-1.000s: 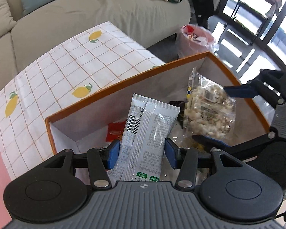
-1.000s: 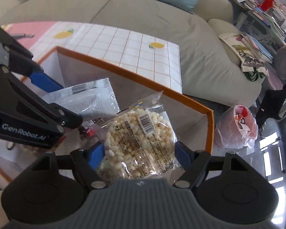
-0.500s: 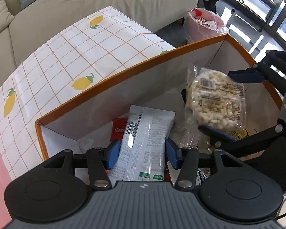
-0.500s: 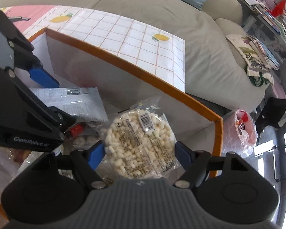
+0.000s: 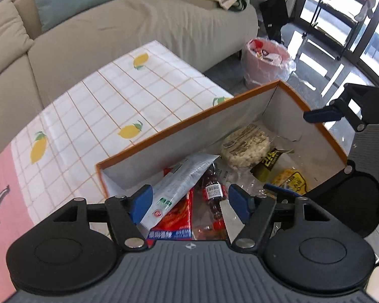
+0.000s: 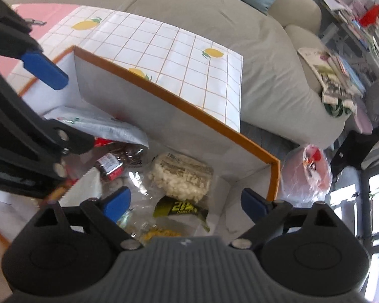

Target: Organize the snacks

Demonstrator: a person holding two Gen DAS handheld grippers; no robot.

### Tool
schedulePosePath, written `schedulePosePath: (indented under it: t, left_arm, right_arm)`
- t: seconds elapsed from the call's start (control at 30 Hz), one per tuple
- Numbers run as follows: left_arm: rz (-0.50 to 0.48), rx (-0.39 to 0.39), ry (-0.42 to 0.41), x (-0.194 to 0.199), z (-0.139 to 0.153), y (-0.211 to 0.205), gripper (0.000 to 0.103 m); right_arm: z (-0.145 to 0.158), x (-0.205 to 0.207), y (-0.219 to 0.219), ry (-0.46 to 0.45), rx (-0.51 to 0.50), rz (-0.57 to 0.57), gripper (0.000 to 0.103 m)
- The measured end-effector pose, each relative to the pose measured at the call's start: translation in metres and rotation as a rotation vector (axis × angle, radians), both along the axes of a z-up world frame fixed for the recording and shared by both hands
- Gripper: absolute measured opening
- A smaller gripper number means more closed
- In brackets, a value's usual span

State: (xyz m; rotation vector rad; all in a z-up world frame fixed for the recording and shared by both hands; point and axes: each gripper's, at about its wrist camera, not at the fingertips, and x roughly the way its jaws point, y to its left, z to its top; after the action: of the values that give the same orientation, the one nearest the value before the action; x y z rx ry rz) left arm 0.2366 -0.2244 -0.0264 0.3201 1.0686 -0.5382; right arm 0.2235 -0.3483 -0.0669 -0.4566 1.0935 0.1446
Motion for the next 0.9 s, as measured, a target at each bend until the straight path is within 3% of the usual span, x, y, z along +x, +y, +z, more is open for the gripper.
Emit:
schedulePosePath:
  t: [0.13,0.27,0.63,0.8,0.9]
  left_arm:
    - [0.024,-0.018,-0.058,-0.018,0.025,0.015,0.08]
    - [0.083,-0.072,-0.127,-0.038,0.051,0.037,0.08]
    - [0.154,-0.178,-0.393,-0.119,0.12,0.105,0.081]
    - [0.248,-0.144,-0.545,-0.153,0.127,0.135,0.081]
    - [0.295,-0.134,-0.587,-0.173,0.122,0.15,0.081]
  right_arm:
    - [0.021,-0.012,-0.001,0.026,0.062,-0.062,0.094]
    - [0.049,-0.033,0.003,-0.024,0.113,-0.122,0.095]
    - [0.129,-0.122,0.041,-0.321,0.258,-0.227,0.098]
    - [0.146,-0.169,0.067,-0.519,0.266,-0.246,0.1]
    - [0.147,-0.193,0.083,-0.589,0.279,-0.268,0.1]
